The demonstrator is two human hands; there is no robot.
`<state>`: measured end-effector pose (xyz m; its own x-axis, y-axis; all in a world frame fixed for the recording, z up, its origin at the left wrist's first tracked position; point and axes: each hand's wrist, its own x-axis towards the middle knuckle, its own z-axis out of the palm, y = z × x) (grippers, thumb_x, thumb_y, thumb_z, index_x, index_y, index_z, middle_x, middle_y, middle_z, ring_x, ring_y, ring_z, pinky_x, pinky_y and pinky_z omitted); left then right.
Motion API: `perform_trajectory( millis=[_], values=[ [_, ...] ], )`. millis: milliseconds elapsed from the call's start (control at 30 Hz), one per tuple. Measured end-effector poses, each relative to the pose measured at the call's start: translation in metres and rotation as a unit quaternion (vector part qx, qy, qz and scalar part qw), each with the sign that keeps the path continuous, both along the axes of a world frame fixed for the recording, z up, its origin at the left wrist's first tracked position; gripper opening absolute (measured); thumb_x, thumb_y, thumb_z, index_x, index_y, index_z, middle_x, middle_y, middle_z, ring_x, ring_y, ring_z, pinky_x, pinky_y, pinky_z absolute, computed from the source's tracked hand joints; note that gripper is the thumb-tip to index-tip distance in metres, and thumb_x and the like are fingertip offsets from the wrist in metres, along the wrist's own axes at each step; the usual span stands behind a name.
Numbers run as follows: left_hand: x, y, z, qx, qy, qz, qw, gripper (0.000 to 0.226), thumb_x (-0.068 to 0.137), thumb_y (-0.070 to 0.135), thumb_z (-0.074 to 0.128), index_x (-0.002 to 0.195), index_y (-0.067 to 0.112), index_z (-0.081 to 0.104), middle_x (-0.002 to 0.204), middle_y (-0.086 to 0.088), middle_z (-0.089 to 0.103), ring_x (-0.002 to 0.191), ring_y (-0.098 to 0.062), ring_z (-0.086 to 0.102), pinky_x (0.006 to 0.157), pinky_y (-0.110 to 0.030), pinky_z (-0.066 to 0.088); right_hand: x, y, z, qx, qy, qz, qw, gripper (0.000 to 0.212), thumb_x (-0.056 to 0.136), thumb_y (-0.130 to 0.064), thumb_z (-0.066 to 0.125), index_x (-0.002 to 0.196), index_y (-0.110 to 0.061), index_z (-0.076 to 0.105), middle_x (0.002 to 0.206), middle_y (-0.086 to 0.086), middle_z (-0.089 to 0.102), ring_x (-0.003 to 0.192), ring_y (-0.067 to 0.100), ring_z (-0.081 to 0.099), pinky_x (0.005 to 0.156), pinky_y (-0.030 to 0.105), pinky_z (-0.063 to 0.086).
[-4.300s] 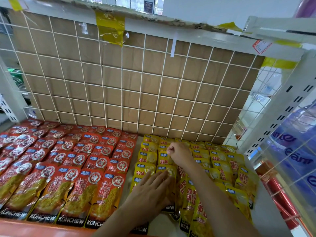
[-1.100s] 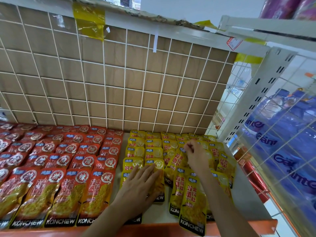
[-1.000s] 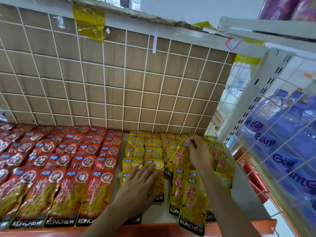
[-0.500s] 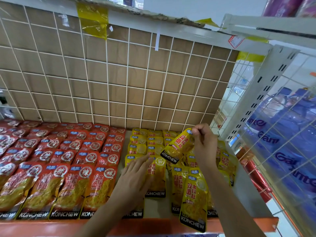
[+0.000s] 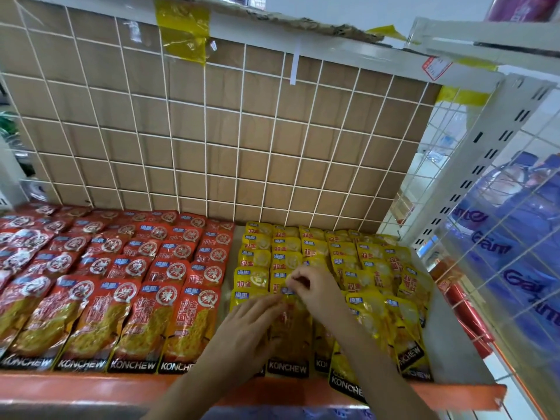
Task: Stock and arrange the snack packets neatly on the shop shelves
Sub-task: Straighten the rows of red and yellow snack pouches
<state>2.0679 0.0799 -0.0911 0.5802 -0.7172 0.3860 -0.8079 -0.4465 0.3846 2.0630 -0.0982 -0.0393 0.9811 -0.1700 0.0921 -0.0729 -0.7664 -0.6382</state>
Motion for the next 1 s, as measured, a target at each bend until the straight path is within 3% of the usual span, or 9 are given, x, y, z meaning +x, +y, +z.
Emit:
perform_trajectory(
  millis=[100, 167, 233, 367, 500, 633, 733, 867, 1000],
  values=[
    [0.0, -0.001, -0.004, 0.055, -0.052, -0.006, 0.997, 0.052, 0.081, 0.053, 0.043, 0.127, 0.03, 0.045, 0.131, 0.014, 0.052, 0.12, -0.006, 0.041, 0.098, -0.024, 0.041, 0.002, 0.003, -0.002, -0.004, 0.013, -0.001, 1.0, 0.011, 0.086, -0.026, 0.064, 0.083, -0.017, 0.07, 0.079, -0.008, 0.066, 0.078, 0.007, 0.061, 0.074, 0.026, 0.051],
    [0.001, -0.002, -0.004, 0.082, -0.072, -0.002, 0.994, 0.056, 0.077, 0.059, 0.04, 0.126, 0.03, 0.045, 0.129, 0.012, 0.055, 0.12, -0.008, 0.041, 0.095, -0.026, 0.045, 0.0, 0.003, -0.002, -0.013, 0.011, 0.013, 1.0, 0.01, 0.086, -0.022, 0.063, 0.089, -0.017, 0.072, 0.085, -0.01, 0.066, 0.081, 0.002, 0.058, 0.074, 0.012, 0.044],
    [0.002, -0.002, -0.006, 0.085, -0.087, -0.005, 0.993, 0.059, 0.076, 0.06, 0.041, 0.125, 0.028, 0.048, 0.128, 0.009, 0.056, 0.122, -0.011, 0.04, 0.102, -0.029, 0.035, -0.004, 0.001, -0.002, -0.024, 0.005, 0.031, 0.999, 0.017, 0.088, -0.014, 0.059, 0.098, -0.017, 0.072, 0.096, -0.008, 0.068, 0.087, -0.003, 0.054, 0.074, 0.002, 0.037],
    [0.003, -0.003, -0.006, 0.115, -0.101, -0.002, 0.988, 0.056, 0.077, 0.065, 0.04, 0.119, 0.03, 0.054, 0.128, 0.01, 0.056, 0.123, -0.01, 0.039, 0.104, -0.031, 0.03, -0.011, -0.004, -0.002, -0.005, -0.009, 0.022, 1.0, 0.025, 0.09, -0.006, 0.053, 0.106, -0.017, 0.069, 0.107, -0.004, 0.066, 0.1, 0.004, 0.057, 0.087, 0.015, 0.045],
    [0.003, -0.01, -0.001, 0.121, -0.07, -0.012, 0.99, 0.051, 0.079, 0.066, 0.04, 0.117, 0.033, 0.052, 0.129, 0.013, 0.055, 0.124, -0.006, 0.04, 0.106, -0.029, 0.023, -0.023, -0.016, -0.001, -0.034, -0.049, -0.045, 0.997, 0.022, 0.093, -0.011, 0.05, 0.107, -0.02, 0.066, 0.108, -0.01, 0.061, 0.098, 0.0, 0.054, 0.079, 0.005, 0.038],
    [0.004, -0.015, -0.008, 0.168, -0.057, -0.025, 0.984, 0.065, 0.085, 0.072, 0.028, 0.134, 0.033, 0.044, 0.137, 0.01, 0.05, 0.128, -0.009, 0.043, 0.103, -0.035, 0.025, -0.032, -0.025, -0.007, -0.079, -0.017, -0.062, 0.995, 0.024, 0.094, -0.02, 0.049, 0.114, -0.024, 0.062, 0.116, -0.009, 0.058, 0.109, 0.007, 0.053, 0.09, 0.023, 0.043],
    [0.004, -0.014, -0.008, 0.189, -0.042, -0.024, 0.981, 0.067, 0.088, 0.073, 0.015, 0.134, 0.036, 0.045, 0.137, 0.009, 0.051, 0.127, -0.01, 0.047, 0.101, -0.037, 0.026, -0.035, -0.029, -0.009, -0.129, -0.002, -0.075, 0.989, 0.027, 0.095, -0.024, 0.048, 0.119, -0.025, 0.058, 0.122, -0.009, 0.055, 0.12, 0.011, 0.047, 0.101, 0.03, 0.035],
    [0.005, -0.014, -0.008, 0.186, -0.034, -0.019, 0.982, 0.068, 0.086, 0.076, 0.015, 0.132, 0.036, 0.046, 0.135, 0.01, 0.053, 0.125, -0.01, 0.05, 0.1, -0.037, 0.026, -0.044, -0.032, -0.013, -0.223, 0.036, -0.102, 0.969, 0.037, 0.095, -0.041, 0.043, 0.13, -0.03, 0.049, 0.132, -0.01, 0.048, 0.129, 0.012, 0.037, 0.109, 0.032, 0.022],
    [0.005, -0.014, -0.01, 0.184, -0.039, -0.017, 0.982, 0.069, 0.086, 0.076, 0.015, 0.131, 0.036, 0.048, 0.135, 0.01, 0.053, 0.124, -0.01, 0.05, 0.102, -0.037, 0.025, -0.057, -0.021, -0.02, -0.301, 0.117, -0.143, 0.935, 0.066, 0.078, -0.065, 0.028, 0.124, -0.028, 0.057, 0.119, 0.0, 0.062, 0.115, 0.024, 0.056, 0.097, 0.048, 0.041]
  ],
)
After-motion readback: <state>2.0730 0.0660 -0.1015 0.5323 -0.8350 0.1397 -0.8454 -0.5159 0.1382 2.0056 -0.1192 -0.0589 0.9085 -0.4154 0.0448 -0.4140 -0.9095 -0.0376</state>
